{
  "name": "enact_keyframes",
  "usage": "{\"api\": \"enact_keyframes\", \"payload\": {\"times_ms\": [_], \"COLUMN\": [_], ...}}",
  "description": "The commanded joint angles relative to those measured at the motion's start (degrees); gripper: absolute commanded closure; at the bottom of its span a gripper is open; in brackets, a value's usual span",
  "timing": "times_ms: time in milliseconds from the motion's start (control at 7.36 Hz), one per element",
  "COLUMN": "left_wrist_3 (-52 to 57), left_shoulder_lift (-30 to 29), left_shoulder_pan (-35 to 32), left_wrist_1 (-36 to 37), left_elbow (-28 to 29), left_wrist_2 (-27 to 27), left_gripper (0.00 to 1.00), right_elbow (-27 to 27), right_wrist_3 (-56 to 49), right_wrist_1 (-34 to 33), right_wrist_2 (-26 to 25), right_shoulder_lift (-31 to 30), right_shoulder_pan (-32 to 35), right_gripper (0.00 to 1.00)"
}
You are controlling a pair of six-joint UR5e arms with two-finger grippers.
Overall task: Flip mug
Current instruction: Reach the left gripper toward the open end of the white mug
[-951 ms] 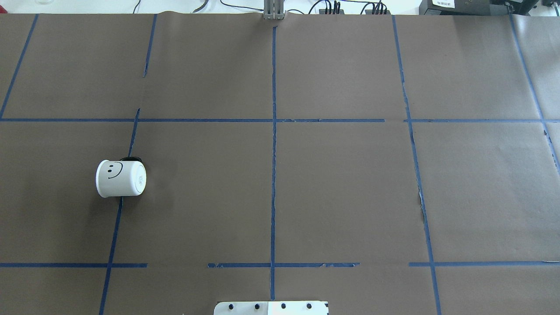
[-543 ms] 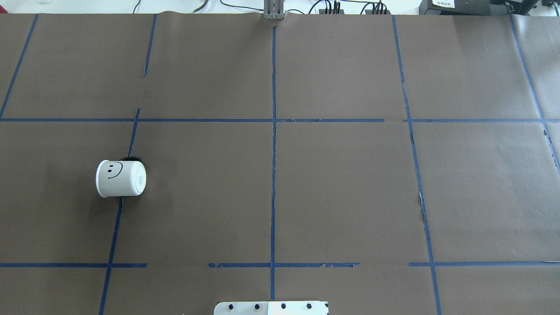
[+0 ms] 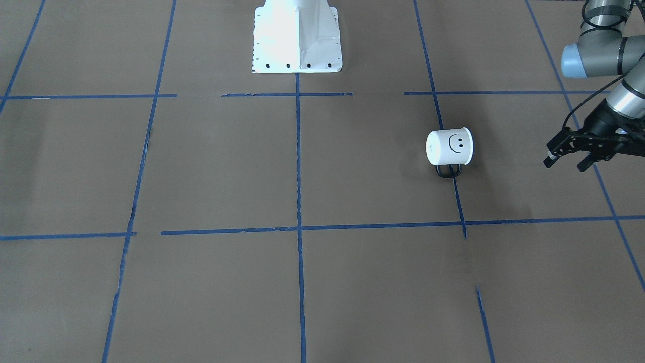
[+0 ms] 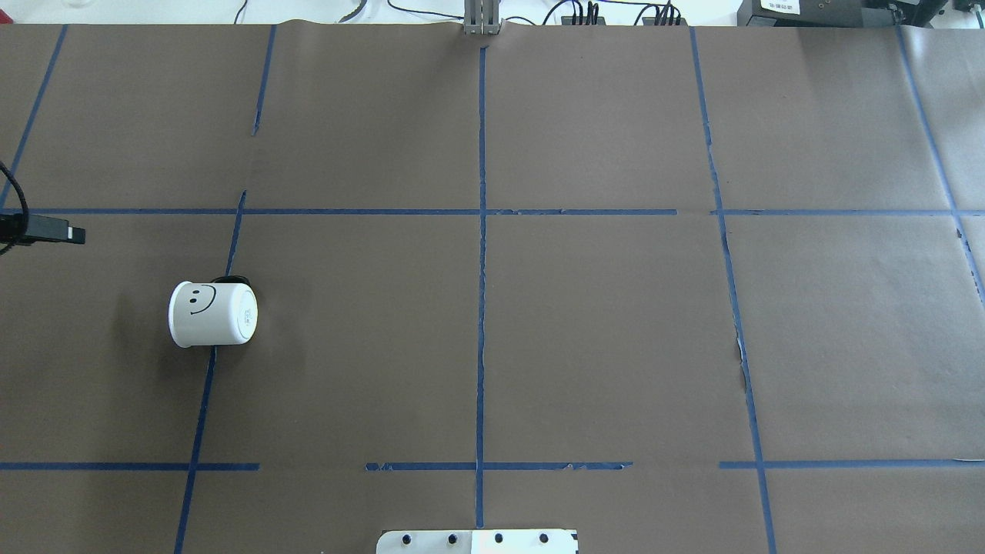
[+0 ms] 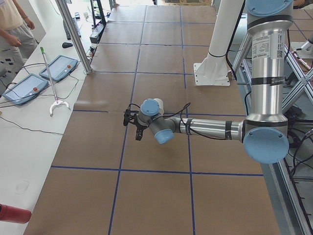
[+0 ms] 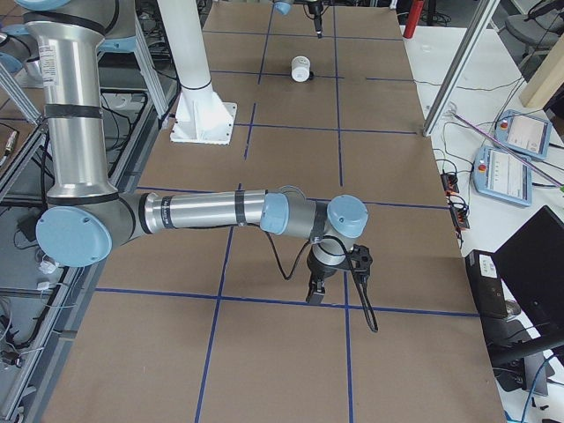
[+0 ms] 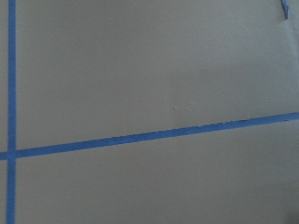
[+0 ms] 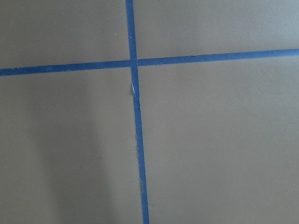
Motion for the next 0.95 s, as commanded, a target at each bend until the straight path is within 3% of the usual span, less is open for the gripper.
{"api": "enact_keyframes", "payload": {"times_ms": [0, 272, 543, 815], "left_wrist_3": [-20.93, -33.01, -34.29, -36.13], "left_shoulder_lift": [0.92, 0.92, -0.65, -3.12], "left_shoulder_pan": [6.44, 13.27, 17.25, 19.1], "left_wrist_1": [-18.24, -32.23, -44.11, -47.66], "left_elbow": [0.13, 1.43, 7.3, 11.01], "left_wrist_2": [1.36, 9.48, 17.5, 18.06], "left_gripper": [0.0, 0.0, 0.0, 0.0], "right_elbow": [0.0, 0.0, 0.0, 0.0], "right_wrist_3": [0.0, 0.0, 0.0, 0.0], "right_wrist_1": [0.0, 0.0, 0.0, 0.0], "right_wrist_2": [0.0, 0.0, 0.0, 0.0], "right_shoulder_lift": [0.01, 0.01, 0.01, -0.07], "right_shoulder_pan": [0.0, 0.0, 0.0, 0.0], "right_gripper": [0.0, 0.0, 0.0, 0.0]}}
